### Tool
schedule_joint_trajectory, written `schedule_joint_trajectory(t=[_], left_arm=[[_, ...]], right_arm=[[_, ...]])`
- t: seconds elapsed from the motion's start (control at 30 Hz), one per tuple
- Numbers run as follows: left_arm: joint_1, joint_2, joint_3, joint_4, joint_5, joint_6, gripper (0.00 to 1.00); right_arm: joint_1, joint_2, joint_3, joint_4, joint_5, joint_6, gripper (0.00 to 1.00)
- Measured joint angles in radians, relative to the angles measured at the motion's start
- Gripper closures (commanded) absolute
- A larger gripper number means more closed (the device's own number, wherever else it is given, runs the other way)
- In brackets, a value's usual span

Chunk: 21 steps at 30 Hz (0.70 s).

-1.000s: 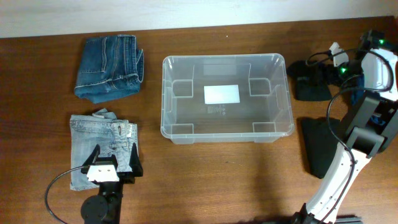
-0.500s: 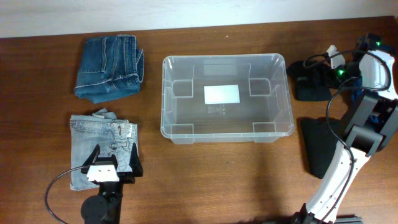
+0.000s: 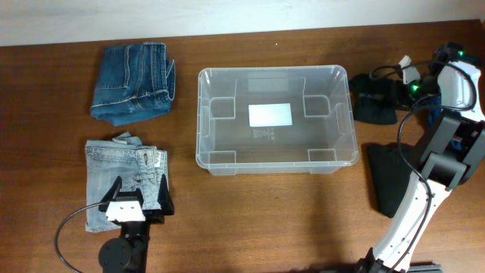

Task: Pack container
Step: 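Lift the black bundle with the right gripper and carry it over the bin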

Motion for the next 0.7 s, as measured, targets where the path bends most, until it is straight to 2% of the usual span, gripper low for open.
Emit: schedule_joint_trajectory(t=[0.23,0.5,0.7], left_arm=[[0.0,0.0,0.0,0.0,0.0,0.0,0.01],[0.0,0.0,0.0,0.0,0.0,0.0,0.01],[0.0,0.0,0.0,0.0,0.0,0.0,0.01]], right_arm=[[0.0,0.001,0.107,-0.107,-0.082,0.053,0.95],[-0.001,-0.017,0.368,-0.297,-0.24,0.095,0.96],[-0.001,-0.162,0.605,-0.428,-0.32,0.211,0.96]])
